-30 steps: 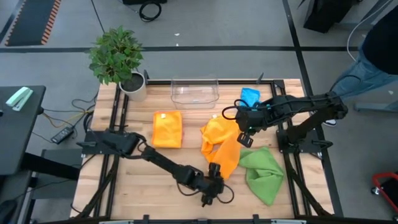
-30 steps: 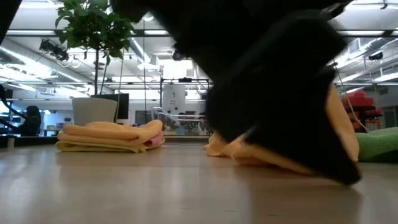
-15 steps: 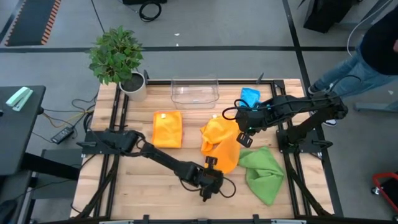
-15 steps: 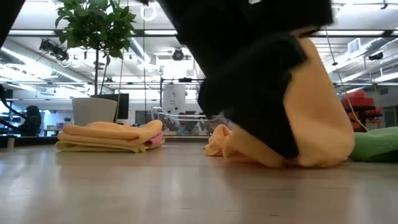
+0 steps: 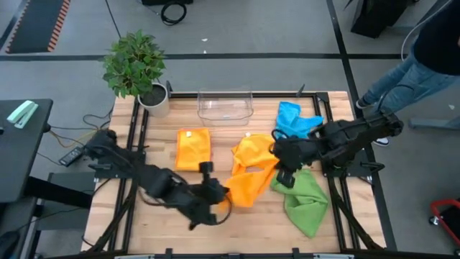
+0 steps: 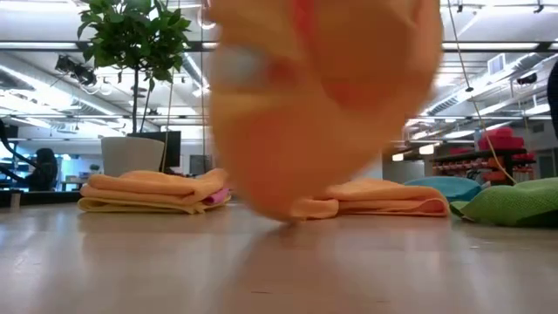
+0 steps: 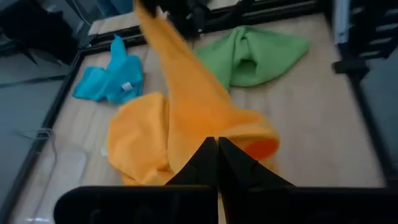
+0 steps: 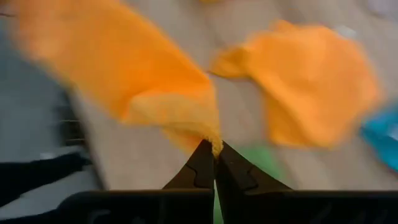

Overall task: Fold microfiber towels
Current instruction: Fold the left orange microfiber cloth

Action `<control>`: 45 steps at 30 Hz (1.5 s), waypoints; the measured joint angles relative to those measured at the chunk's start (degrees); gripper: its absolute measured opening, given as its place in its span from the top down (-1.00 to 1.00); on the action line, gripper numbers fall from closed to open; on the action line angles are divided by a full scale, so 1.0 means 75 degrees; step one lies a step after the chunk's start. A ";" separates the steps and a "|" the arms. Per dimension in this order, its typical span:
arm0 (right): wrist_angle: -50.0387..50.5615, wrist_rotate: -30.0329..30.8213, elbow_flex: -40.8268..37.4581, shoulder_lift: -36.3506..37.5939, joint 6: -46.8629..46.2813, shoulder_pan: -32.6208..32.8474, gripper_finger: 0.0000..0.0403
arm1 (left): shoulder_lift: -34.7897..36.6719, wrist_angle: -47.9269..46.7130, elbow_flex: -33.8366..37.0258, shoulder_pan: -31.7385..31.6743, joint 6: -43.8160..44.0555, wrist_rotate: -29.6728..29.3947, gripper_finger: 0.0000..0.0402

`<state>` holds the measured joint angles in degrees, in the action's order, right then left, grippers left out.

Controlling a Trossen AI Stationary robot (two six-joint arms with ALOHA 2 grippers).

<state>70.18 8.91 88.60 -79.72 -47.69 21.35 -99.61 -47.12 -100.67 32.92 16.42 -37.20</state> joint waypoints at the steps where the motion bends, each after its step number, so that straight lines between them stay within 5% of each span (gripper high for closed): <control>1: -0.0411 -0.0002 0.0001 0.0016 0.0091 0.0144 0.97 | 0.0149 -0.0093 0.0016 0.0070 0.0146 -0.0071 0.97; 5: -0.1598 0.0263 0.0218 0.0094 0.0601 0.0454 0.97 | 0.0888 -0.0173 0.0020 0.0359 0.0158 -0.0851 0.97; 9: -0.1711 0.1423 0.0370 0.0281 0.0720 0.0399 0.96 | 0.1532 -0.0307 0.0010 0.0535 0.0183 -0.1548 0.97; 13: -0.0904 0.2367 0.0369 0.0337 0.0002 0.0266 0.96 | 0.1924 -0.1388 0.0007 0.0547 0.1018 -0.1782 0.97; 18: 0.0271 0.2238 -0.0210 0.0073 -0.1269 0.0322 0.96 | 0.1892 -0.2392 0.0614 0.0670 0.2430 -0.1367 0.97; 27: -0.0944 0.1350 -0.2326 0.0074 -0.2764 0.1277 0.96 | 0.1880 0.0961 0.3815 0.1311 0.2761 -0.0191 0.96; 33: -0.2230 0.0700 -0.2735 0.0073 -0.2802 0.1862 0.96 | 0.1877 0.4139 0.5704 0.1858 0.3077 0.0134 0.96; 38: -0.2557 0.0547 -0.2897 0.0082 -0.2967 0.1526 0.97 | 0.1877 0.4508 0.6674 0.2036 0.4597 0.0174 0.72; 45: -0.4350 0.0186 -0.4442 0.0076 -0.2484 -0.0254 0.98 | 0.1877 0.4363 0.8003 0.1940 0.7303 0.1031 0.07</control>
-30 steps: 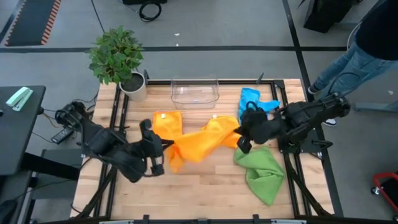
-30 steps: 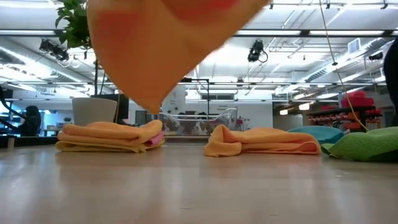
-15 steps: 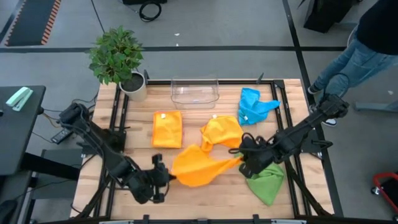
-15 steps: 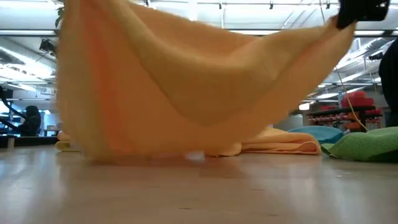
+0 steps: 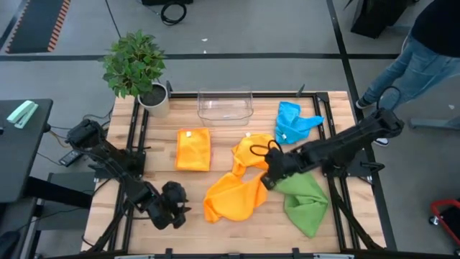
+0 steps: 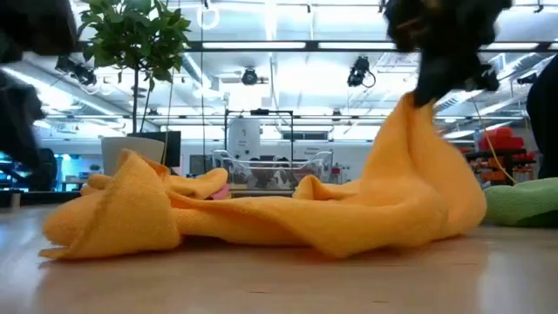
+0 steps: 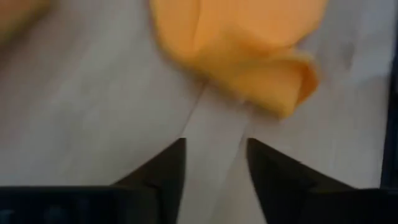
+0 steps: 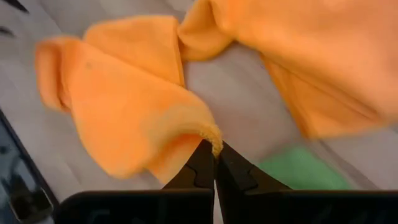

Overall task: Fold microfiber towels
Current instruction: Fold the left orange microfiber cloth

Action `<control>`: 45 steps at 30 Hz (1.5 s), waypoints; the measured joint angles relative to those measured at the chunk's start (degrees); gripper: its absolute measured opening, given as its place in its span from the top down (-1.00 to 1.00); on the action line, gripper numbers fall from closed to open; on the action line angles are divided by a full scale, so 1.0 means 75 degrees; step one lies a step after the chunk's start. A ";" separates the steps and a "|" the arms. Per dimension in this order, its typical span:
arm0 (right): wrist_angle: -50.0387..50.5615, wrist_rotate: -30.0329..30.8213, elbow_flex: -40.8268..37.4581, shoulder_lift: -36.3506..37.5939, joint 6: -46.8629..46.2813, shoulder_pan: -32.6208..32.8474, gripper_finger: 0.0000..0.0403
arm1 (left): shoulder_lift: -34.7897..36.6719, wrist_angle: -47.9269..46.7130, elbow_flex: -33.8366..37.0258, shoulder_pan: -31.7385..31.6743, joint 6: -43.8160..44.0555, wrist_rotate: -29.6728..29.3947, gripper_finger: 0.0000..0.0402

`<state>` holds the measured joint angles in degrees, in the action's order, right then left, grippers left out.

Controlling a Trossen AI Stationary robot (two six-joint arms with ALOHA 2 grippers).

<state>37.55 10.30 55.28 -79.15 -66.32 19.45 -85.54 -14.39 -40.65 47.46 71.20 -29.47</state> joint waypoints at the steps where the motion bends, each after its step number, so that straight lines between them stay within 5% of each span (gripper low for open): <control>1: -0.0340 -0.0086 -0.0166 0.0000 0.0026 -0.0175 0.98 | 0.0000 0.0030 0.0039 -0.0013 0.0207 0.0167 -0.03; 5: -0.0604 -0.0103 -0.0452 0.0000 0.0042 -0.0575 0.98 | 0.0000 0.0866 -0.0202 -0.0047 -0.0349 0.0129 -0.32; 13: -0.0608 -0.0112 -0.0658 0.0001 0.0358 -0.1034 0.98 | -0.0520 0.1841 -0.1568 -0.1078 -0.5500 -0.0430 -0.25; 21: -0.0582 -0.0183 -0.0608 0.0003 0.0830 -0.1191 0.98 | -0.2136 0.1293 -0.3316 -0.2723 -0.8166 0.1870 -0.08; 28: -0.0556 -0.0240 -0.0608 0.0001 0.1116 -0.1382 0.98 | -0.3573 0.0912 -0.4402 -0.2875 -1.0199 0.2782 -0.08; 45: -0.0443 -0.0387 -0.0608 0.0003 0.1363 -0.1394 0.95 | -0.4578 0.0131 -0.5056 -0.2635 -1.0838 0.2286 0.21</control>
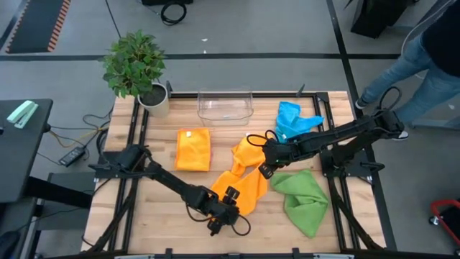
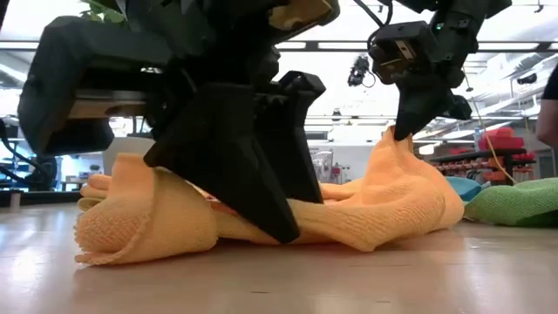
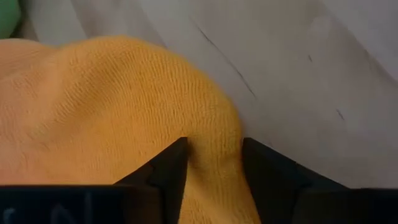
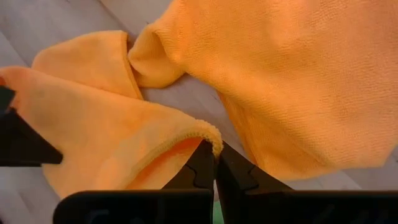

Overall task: Fold microfiber towels
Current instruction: Fold the left orange microfiber cloth

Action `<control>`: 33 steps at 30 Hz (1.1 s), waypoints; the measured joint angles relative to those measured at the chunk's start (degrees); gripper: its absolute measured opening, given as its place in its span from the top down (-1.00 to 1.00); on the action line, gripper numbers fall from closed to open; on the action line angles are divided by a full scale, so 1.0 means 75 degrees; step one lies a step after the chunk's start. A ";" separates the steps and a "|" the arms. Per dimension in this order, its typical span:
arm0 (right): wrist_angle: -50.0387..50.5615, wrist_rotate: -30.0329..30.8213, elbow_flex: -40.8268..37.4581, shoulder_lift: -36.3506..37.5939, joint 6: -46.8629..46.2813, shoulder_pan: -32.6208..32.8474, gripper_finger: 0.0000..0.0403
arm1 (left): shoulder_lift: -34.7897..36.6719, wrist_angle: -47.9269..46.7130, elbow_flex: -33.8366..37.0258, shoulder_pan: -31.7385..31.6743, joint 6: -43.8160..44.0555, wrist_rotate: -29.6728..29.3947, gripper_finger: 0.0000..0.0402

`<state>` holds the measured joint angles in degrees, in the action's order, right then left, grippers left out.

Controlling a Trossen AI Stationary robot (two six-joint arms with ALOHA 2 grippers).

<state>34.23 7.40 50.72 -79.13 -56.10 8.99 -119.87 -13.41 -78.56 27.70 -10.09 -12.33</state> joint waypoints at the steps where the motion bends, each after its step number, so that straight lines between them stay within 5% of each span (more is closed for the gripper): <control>1: 0.0011 0.0000 0.0000 0.0000 0.0001 0.0000 0.95 | 0.0000 0.0005 -0.0049 0.0000 -0.0004 -0.0060 0.27; 7: 0.0000 0.0000 0.0000 0.0000 -0.0002 0.0000 0.95 | 0.0021 -0.0143 -0.0382 0.0000 0.0391 -0.0667 0.91; 14: 0.0007 -0.0138 0.0000 0.0095 0.0133 0.0003 0.95 | 0.0244 -0.1870 -0.1517 -0.0090 0.1331 -0.1253 0.96; 20: 0.0126 -0.0509 0.0484 0.1101 0.0141 0.0498 0.96 | 0.1873 -0.3948 -0.2293 0.0021 0.2867 -0.2395 0.96; 27: 0.0199 0.1668 0.2015 0.2094 0.0944 0.1240 0.96 | 0.4119 -0.4600 -0.2090 0.0284 0.4189 -0.3855 0.96; 33: 0.0181 0.2027 0.3468 0.1322 0.3592 0.0196 0.98 | 0.5161 -0.5284 -0.2072 -0.0057 0.3870 -0.4909 0.96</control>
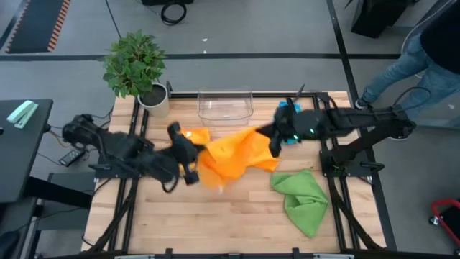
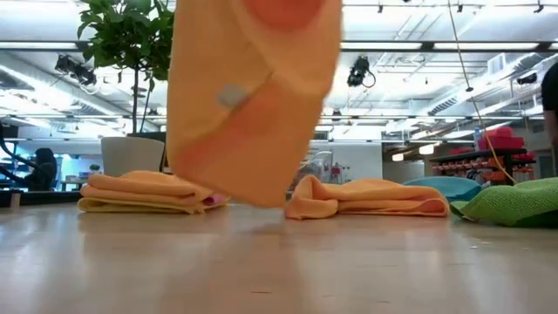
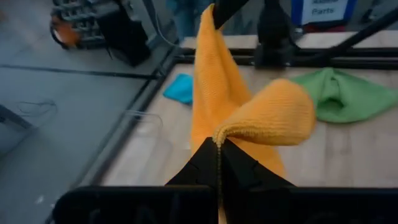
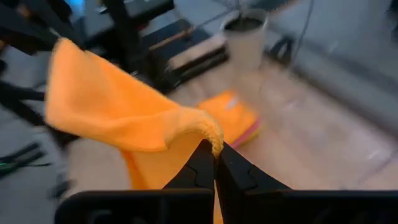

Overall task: Fold microfiber towels
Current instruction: Fold the left orange microfiber cloth

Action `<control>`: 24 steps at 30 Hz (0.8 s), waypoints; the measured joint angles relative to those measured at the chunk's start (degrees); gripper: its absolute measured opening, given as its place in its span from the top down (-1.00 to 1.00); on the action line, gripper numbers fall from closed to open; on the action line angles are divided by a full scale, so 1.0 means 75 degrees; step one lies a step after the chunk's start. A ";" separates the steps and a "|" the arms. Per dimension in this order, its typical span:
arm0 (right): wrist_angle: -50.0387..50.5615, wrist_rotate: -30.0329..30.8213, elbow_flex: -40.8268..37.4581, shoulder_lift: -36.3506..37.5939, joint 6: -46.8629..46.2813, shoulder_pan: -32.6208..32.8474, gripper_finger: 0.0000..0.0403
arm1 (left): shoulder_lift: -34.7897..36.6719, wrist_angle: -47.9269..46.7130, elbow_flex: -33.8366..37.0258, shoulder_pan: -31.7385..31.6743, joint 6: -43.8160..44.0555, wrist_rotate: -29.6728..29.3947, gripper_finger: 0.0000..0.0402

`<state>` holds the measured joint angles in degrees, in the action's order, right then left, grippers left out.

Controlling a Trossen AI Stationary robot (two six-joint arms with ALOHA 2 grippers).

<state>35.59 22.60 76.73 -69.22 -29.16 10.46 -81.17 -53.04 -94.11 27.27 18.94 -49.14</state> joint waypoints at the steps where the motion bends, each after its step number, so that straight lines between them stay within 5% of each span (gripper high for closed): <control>1: 0.0024 -0.0005 0.0265 -0.0159 0.0470 -0.0098 0.98 | 0.0144 0.0087 0.0000 -0.0061 -0.0157 -0.0019 0.96; 8: 0.1367 -0.0074 0.1881 -0.0769 0.0879 0.0722 0.98 | 0.0693 -0.0060 -0.0003 0.0687 0.0163 0.0824 0.96; 14: 0.2018 -0.0451 0.0927 -0.1381 -0.1009 0.2559 0.98 | 0.0098 0.0783 0.1744 0.2160 0.2509 0.1615 0.96; 17: 0.1685 -0.0475 -0.0060 -0.1975 -0.2288 0.3373 0.98 | -0.0611 0.3191 0.3615 0.2785 0.3758 0.1668 0.96; 20: 0.1089 -0.0783 -0.0798 -0.2501 -0.3441 0.3948 0.98 | -0.1673 0.7534 0.5182 0.3304 0.4211 0.1657 0.96; 24: 0.0638 -0.1511 -0.1067 -0.2859 -0.4336 0.4156 0.99 | -0.3295 1.1235 0.5779 0.3612 0.4916 0.1557 0.96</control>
<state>40.38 11.27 68.73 -90.66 -61.68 41.63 -105.88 31.22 -50.76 54.37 55.81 -37.47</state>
